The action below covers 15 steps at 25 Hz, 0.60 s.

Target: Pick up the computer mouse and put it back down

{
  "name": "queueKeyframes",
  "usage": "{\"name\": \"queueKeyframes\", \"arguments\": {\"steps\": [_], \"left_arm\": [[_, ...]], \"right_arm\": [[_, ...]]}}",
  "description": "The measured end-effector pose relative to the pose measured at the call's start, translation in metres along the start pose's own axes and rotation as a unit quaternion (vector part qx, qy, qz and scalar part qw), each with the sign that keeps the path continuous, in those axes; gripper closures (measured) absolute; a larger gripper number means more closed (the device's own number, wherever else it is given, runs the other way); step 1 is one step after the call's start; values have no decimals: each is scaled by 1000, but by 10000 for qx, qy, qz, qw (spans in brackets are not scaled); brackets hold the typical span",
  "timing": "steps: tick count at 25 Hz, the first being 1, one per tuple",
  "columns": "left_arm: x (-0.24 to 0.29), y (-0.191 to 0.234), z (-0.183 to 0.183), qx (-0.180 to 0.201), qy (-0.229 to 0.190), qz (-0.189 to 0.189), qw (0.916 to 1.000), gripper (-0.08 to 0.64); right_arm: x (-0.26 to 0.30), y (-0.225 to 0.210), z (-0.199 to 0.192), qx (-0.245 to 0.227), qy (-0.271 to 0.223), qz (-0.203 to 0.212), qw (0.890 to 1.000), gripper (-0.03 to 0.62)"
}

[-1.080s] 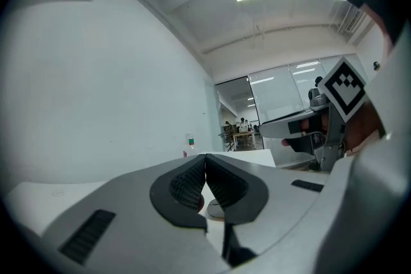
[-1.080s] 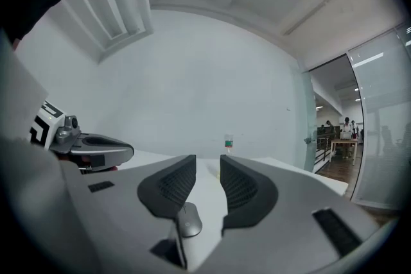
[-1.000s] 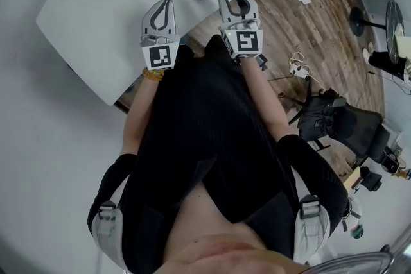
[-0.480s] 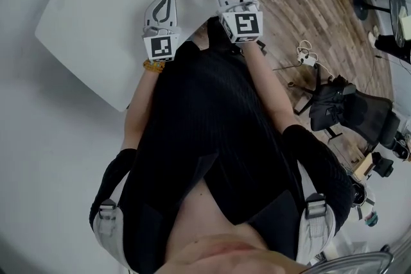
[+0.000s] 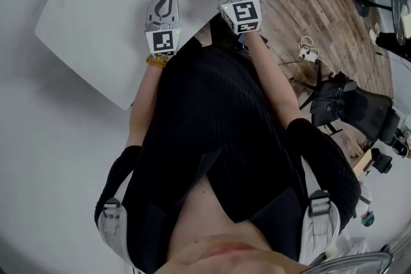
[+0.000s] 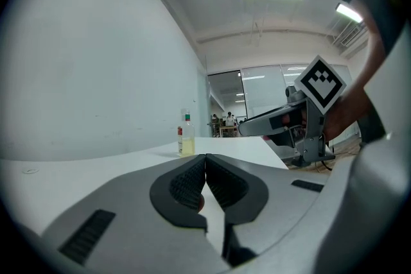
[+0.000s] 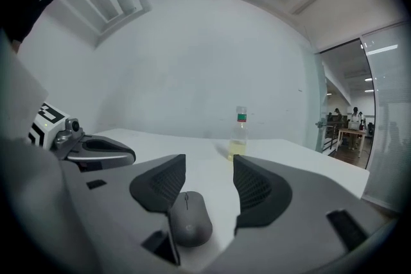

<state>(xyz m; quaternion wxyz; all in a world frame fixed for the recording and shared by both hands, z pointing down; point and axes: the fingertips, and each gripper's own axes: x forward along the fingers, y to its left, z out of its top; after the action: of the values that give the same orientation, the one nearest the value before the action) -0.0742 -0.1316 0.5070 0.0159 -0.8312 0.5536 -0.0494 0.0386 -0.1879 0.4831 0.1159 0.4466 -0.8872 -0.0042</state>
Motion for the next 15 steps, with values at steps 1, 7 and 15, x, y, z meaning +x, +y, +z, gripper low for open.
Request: {"name": "queueKeyframes", "arguments": {"steps": [1,7,15], "left_arm": [[1,1,-3,4,14,7,10000,546],[-2,5,-11,-211,71,18,9998,546],[-2,7,-21,-410,247,-58,9988,546]], "right_arm": [[3,3,-4,-47,53,91,9999,357],[13,21,-24,-181,461,537,9973,339],[21,31,-47,-204,920,888,9916,324]]}}
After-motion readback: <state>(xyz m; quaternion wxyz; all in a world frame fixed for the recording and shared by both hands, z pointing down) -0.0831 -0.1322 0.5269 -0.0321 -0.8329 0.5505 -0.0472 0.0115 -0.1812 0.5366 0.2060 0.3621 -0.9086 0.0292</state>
